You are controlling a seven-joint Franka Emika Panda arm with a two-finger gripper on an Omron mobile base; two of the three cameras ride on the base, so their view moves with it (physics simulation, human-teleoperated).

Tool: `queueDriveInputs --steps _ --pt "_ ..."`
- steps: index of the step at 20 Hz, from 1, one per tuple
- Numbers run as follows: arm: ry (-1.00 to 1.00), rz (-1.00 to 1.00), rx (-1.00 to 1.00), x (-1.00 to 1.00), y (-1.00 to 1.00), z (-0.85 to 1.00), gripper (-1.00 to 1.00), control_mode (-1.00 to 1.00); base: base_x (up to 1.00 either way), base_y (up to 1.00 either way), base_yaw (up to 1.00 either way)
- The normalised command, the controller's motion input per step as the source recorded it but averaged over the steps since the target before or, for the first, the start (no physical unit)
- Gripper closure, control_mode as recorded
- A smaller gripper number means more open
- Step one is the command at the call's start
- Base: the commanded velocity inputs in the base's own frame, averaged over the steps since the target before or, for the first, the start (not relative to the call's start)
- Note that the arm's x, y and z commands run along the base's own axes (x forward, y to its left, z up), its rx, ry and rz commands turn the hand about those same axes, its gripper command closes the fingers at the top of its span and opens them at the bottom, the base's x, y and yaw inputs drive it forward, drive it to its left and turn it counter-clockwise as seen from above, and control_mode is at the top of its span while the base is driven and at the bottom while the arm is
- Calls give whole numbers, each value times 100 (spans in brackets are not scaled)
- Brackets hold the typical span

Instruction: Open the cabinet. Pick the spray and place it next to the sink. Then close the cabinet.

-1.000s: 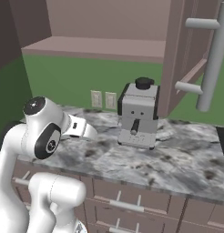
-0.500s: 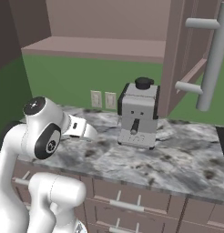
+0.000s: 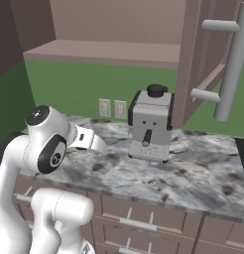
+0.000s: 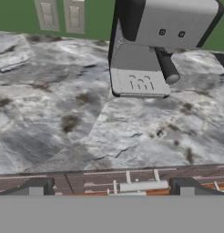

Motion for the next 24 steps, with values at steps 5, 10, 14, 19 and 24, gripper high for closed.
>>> queueDriveInputs --steps 5,10,14,19,24 --pt "0 0 0 -1 0 0 -100 -100 -2 0 0" --pt "-14 0 0 -18 1 4 -100 -100 0 0 0" --pt "-24 0 0 -33 7 23 -100 -100 0 0 0" --pt "-17 0 4 -44 4 24 -100 -100 0 0 0" --pt "-8 4 13 -41 0 30 -100 -100 0 0 0"
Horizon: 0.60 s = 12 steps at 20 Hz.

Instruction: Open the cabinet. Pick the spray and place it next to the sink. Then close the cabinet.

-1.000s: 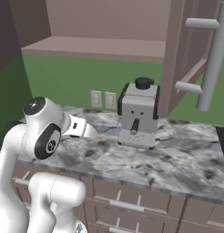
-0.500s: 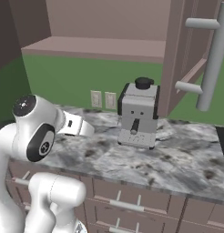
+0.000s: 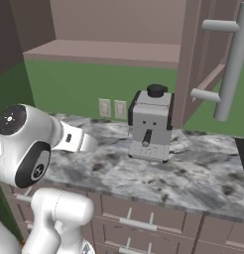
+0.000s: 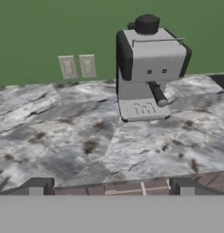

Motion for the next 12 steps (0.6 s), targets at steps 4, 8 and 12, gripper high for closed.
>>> queueDriveInputs --steps 4,8,12 --pt "-5 13 14 -42 13 26 -100 -100 0 0 0" --pt "-2 8 9 -34 38 21 -100 -100 0 0 0" --pt "0 1 10 -25 47 23 -100 -100 0 0 0"
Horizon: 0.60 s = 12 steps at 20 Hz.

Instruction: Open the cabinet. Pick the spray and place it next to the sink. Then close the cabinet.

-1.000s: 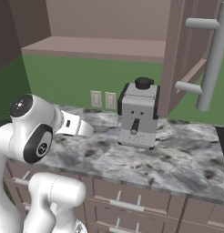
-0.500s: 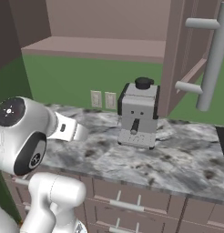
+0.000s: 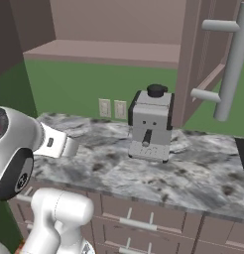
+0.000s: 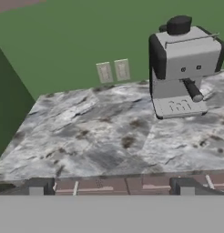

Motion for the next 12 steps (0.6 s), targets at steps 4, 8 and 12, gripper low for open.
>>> queueDriveInputs --steps 4,8,12 --pt "2 0 17 -34 38 28 -100 -100 0 0 0" --pt "10 0 27 -42 24 25 -100 -100 0 0 0" --pt "21 0 23 -41 28 22 -100 -100 0 0 0"
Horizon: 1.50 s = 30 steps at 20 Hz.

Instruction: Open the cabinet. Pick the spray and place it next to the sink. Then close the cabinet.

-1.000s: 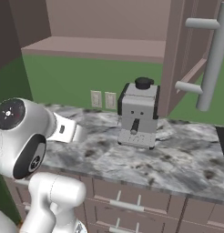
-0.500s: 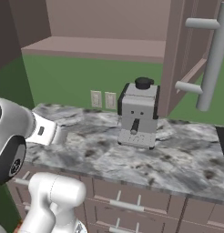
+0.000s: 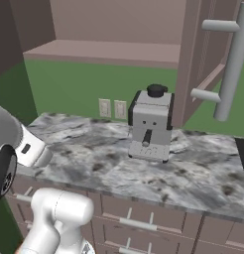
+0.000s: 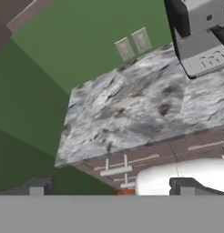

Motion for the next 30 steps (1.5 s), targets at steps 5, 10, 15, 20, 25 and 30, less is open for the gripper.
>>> queueDriveInputs --steps 5,10,15,20,25,30 --pt "22 -1 4 -40 41 13 -100 -100 0 0 0" --pt "8 -5 5 -41 42 6 -100 -100 0 0 0" --pt "0 0 10 -52 37 0 -100 -100 0 0 0" --pt "-7 0 7 -27 39 0 -100 -100 0 0 0" --pt "-7 0 6 4 44 0 -100 -100 0 0 0" --pt "-15 10 17 18 36 0 -100 -100 0 0 0"
